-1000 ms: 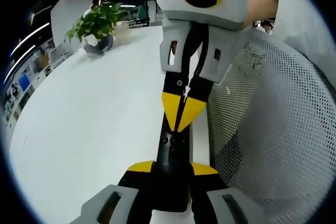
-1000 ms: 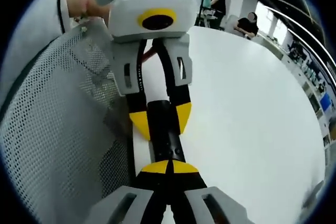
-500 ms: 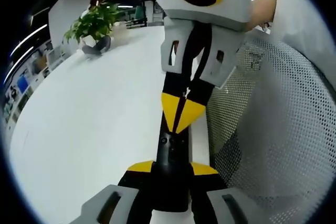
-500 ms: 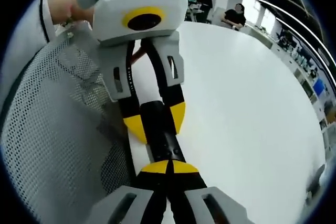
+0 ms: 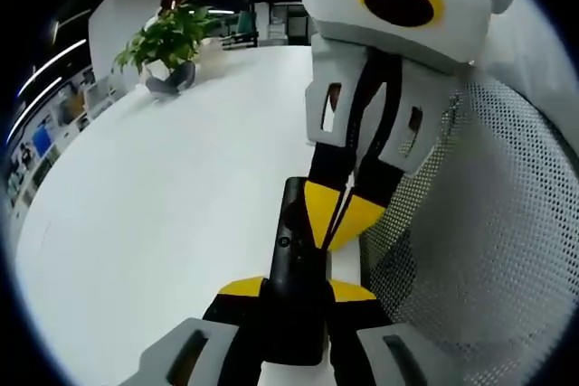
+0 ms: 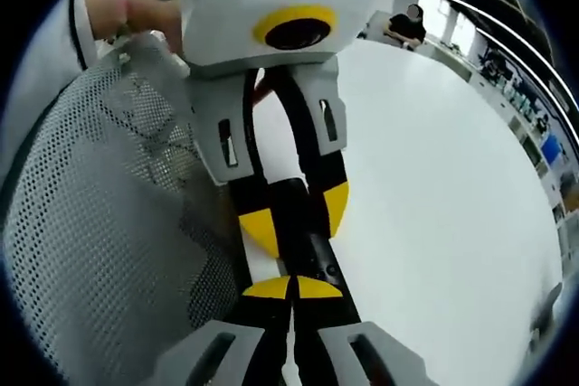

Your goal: Press the specified remote control buttons in sequence, fully releasing each button before pressing the next.

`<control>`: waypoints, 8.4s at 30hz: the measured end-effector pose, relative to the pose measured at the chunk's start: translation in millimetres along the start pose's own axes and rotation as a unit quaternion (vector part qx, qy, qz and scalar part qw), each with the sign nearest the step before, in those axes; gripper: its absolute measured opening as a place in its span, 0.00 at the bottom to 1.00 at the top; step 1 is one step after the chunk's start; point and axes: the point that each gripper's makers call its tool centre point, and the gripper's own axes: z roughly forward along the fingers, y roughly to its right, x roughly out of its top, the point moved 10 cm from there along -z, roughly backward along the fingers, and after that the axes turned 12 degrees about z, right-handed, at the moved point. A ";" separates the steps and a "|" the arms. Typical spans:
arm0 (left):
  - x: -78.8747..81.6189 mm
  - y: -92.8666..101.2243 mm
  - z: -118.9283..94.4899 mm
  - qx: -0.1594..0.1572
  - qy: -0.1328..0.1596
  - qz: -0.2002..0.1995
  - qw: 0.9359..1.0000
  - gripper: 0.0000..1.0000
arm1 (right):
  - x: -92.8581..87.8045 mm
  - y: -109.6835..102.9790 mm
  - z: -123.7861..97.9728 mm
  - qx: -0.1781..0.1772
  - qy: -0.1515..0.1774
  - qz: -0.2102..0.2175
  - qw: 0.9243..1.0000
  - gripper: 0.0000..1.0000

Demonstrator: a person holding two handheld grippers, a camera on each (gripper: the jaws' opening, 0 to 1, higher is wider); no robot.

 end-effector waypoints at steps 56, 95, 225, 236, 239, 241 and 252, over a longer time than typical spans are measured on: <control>-1.7 2.1 0.0 0.005 0.009 -0.002 1.000 0.24 | 22.4 39.4 4.9 0.053 -0.060 0.077 0.994 0.00; -7.8 0.4 -0.4 0.002 0.038 -0.032 0.999 0.25 | 20.3 11.3 11.4 0.008 -0.014 -0.090 0.996 0.00; 25.7 -12.8 -28.4 0.100 0.121 -0.110 0.981 0.80 | -22.7 37.4 -4.5 0.039 0.009 -0.034 0.999 0.23; 29.7 -10.9 -72.4 0.217 0.179 -0.159 0.946 1.00 | -21.7 34.9 -5.0 0.031 0.005 -0.024 0.999 0.23; 30.0 -11.2 -84.2 0.247 0.215 -0.179 0.928 1.00 | -19.2 34.5 -4.2 0.031 -0.004 -0.022 0.999 0.23; 28.4 -9.9 -91.7 0.263 0.221 -0.179 0.922 1.00 | -17.6 34.3 -3.9 0.032 -0.011 -0.019 0.999 0.23; 23.6 -4.6 -118.2 0.332 0.248 -0.192 0.889 1.00 | -9.6 32.5 -1.2 0.037 -0.016 -0.012 0.999 0.27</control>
